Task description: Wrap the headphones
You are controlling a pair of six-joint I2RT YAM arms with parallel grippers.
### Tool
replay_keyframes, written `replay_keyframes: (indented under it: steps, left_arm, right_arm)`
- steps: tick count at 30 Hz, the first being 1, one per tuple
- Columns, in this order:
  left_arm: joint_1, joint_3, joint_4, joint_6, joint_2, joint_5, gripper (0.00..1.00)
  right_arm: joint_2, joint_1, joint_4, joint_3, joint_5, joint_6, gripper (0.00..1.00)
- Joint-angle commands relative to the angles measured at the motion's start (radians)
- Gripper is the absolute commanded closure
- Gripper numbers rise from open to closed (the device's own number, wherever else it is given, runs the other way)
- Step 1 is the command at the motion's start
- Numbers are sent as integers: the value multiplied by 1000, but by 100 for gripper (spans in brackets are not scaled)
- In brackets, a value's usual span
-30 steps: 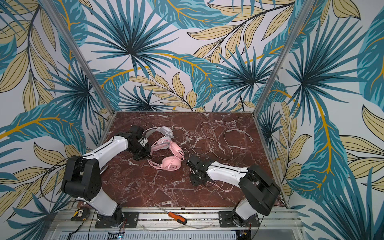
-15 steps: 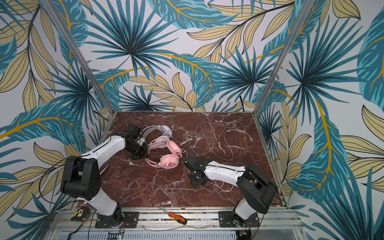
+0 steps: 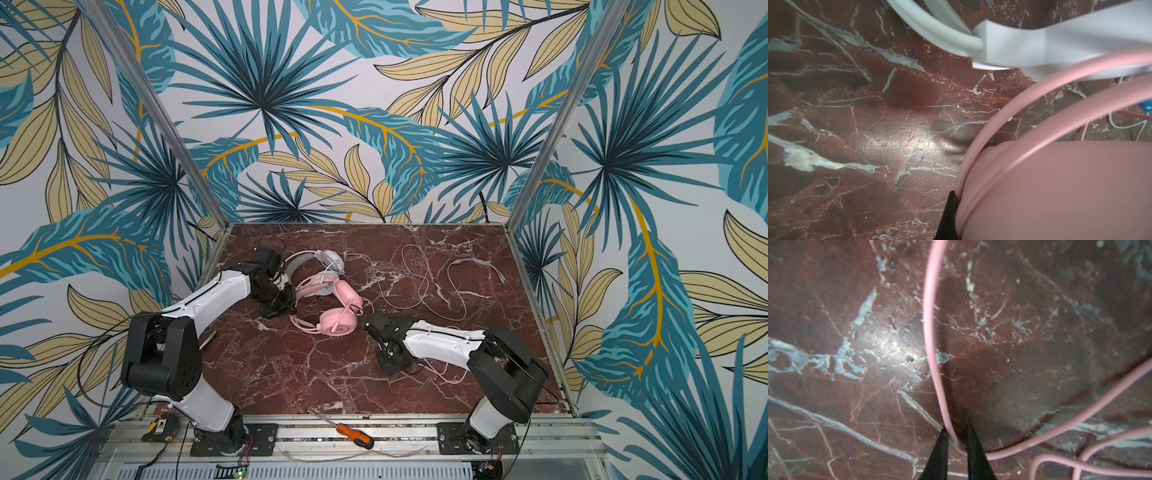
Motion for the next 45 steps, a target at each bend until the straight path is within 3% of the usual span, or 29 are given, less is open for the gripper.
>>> replay_keyframes:
  steps: [1, 6, 28, 45]
  left_arm:
    - [10, 41, 27, -30, -33, 14, 100]
    - [9, 32, 29, -52, -31, 3, 100]
    - [8, 39, 63, -161, -62, 31, 100]
    - [-39, 62, 64, -205, -120, -11, 100]
  right_arm:
    - [-25, 20, 9, -32, -14, -7, 91]
    - [-69, 29, 20, -31, -4, -34, 100]
    - [-156, 62, -72, 67, -64, -169, 100]
    - [-265, 140, -50, 113, -179, -418, 100]
